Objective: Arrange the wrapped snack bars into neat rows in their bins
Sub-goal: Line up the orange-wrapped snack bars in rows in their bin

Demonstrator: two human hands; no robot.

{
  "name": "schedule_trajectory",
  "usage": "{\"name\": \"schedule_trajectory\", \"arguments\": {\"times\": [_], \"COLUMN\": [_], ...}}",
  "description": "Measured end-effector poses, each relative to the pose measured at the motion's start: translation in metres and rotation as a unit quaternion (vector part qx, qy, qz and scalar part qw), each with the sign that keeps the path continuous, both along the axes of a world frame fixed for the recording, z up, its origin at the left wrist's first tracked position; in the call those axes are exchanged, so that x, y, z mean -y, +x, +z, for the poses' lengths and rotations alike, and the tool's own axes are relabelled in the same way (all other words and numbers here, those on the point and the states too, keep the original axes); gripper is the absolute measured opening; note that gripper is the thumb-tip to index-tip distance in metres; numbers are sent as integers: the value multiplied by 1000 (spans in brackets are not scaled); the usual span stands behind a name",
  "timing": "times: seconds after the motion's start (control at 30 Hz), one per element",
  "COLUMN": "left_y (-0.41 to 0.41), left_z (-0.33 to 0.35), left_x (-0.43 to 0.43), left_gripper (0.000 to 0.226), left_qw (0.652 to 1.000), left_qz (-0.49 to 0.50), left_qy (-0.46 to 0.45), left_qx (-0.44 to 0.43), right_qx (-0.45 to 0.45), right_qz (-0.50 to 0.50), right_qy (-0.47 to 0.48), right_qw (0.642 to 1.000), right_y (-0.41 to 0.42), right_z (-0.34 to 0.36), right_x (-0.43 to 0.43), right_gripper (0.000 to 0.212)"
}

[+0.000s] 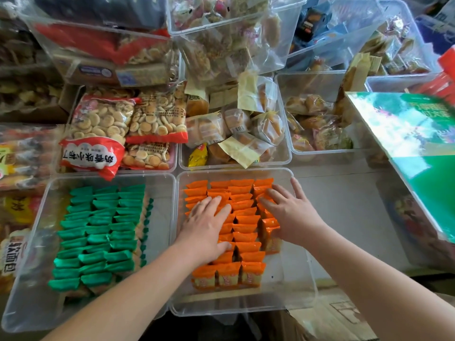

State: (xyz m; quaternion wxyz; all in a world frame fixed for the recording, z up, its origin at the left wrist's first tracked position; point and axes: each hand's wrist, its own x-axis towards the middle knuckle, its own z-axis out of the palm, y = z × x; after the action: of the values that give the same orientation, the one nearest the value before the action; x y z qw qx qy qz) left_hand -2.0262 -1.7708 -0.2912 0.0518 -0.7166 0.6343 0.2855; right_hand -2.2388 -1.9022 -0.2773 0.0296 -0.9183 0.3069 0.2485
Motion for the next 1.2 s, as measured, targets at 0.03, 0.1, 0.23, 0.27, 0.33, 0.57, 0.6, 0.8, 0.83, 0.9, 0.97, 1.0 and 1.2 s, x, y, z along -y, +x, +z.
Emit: {"name": "schedule_trajectory", "arguments": {"times": [0.03, 0.1, 0.23, 0.27, 0.33, 0.57, 0.6, 0.8, 0.83, 0.9, 0.97, 1.0, 1.2], "left_y": [1, 3, 9, 10, 12, 20, 21, 36, 39, 46, 54, 59, 86], "left_z": [-1, -2, -6, -8, -10, -4, -1, 18, 20, 21, 23, 23, 27], "left_x": [0, 2, 8, 10, 12, 8, 6, -39, -48, -63, -76, -81, -110], "left_gripper": [100, 98, 97, 97, 96, 74, 68, 56, 55, 55, 54, 53, 51], "left_qw": [1000, 999, 999, 999, 999, 998, 998, 992, 991, 989, 988, 987, 979], "left_qz": [4, 8, 18, 19, 19, -10, -6, 31, 37, 50, 57, 60, 78], "left_qy": [-10, -23, -10, -11, -17, -49, -60, -119, -127, -136, -142, -147, -160], "left_qx": [7, 22, 28, 28, 28, 32, 27, 8, 3, -14, -31, -39, -99], "right_qx": [-4, 0, 17, 18, 20, 43, 60, 160, 149, 111, 92, 93, 103], "right_qz": [-2, -5, -11, -11, -11, -48, -64, -156, -149, -139, -145, -148, -192], "right_qy": [1, 1, 12, 10, 8, 20, 24, 113, 116, 111, 91, 76, 38], "right_qw": [1000, 1000, 1000, 1000, 1000, 998, 996, 968, 971, 978, 981, 982, 975], "right_y": [2, 4, 0, -2, -3, 7, 10, 49, 57, 67, 72, 73, 98], "right_z": [-3, -8, -10, -10, -10, 1, 3, 4, 2, -6, -12, -13, 3], "right_x": [1, 2, 5, 5, 5, -3, -6, -53, -62, -75, -81, -83, -101], "right_gripper": [100, 102, 102, 102, 104, 76, 70, 73, 76, 82, 83, 82, 61]}}
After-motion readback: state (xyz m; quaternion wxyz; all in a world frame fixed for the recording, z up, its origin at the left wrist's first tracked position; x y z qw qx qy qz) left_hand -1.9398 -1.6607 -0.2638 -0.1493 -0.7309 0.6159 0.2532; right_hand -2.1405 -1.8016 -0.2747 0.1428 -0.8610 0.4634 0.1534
